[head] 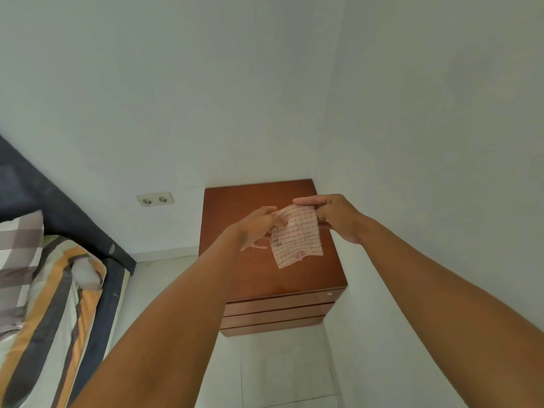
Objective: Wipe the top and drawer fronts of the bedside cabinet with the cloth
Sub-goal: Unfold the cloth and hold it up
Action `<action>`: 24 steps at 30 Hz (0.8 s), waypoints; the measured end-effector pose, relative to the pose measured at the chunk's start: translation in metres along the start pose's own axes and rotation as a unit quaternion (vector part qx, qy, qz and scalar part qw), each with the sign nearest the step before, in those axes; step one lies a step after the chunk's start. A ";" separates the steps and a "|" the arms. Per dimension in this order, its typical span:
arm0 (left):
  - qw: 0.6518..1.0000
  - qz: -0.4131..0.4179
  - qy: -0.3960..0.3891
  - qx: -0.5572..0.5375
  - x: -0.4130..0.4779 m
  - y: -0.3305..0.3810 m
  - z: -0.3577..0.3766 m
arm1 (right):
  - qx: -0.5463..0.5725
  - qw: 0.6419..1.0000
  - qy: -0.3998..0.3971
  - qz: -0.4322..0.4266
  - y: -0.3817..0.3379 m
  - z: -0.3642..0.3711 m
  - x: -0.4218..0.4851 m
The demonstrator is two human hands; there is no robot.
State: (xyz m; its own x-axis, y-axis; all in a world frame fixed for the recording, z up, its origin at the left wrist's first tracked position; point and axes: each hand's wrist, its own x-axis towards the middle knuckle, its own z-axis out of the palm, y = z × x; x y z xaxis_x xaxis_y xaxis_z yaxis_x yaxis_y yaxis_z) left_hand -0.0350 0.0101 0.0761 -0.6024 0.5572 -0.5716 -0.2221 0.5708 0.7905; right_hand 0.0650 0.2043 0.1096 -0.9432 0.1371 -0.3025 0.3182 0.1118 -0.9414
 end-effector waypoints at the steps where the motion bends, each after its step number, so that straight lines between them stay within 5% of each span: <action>1: 1.000 0.012 0.001 0.007 0.002 -0.001 0.002 | 0.015 1.000 0.001 0.013 0.000 0.000 -0.001; 9: 0.959 0.123 0.029 0.252 0.028 -0.024 0.020 | -0.229 0.972 -0.005 0.054 0.048 -0.018 0.005; 15: 0.919 0.084 0.008 0.386 0.061 -0.044 0.065 | -0.257 0.961 0.018 0.105 0.094 -0.021 0.018; 19: 0.883 0.106 0.044 0.455 0.096 -0.062 0.088 | -0.399 0.908 -0.033 0.126 0.128 -0.023 0.034; 24: 0.861 0.137 0.115 0.477 0.145 -0.062 0.104 | -0.478 0.860 0.122 0.127 0.163 -0.033 0.072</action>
State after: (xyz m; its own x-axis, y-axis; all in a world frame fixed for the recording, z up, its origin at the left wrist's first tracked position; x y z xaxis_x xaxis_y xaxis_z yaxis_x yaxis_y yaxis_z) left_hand -0.0286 0.1182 -0.0783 -0.6930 0.6772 -0.2472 0.6156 0.7343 0.2859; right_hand 0.0517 0.2649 -0.0611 -0.8207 0.4668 -0.3294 0.5542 0.7906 -0.2605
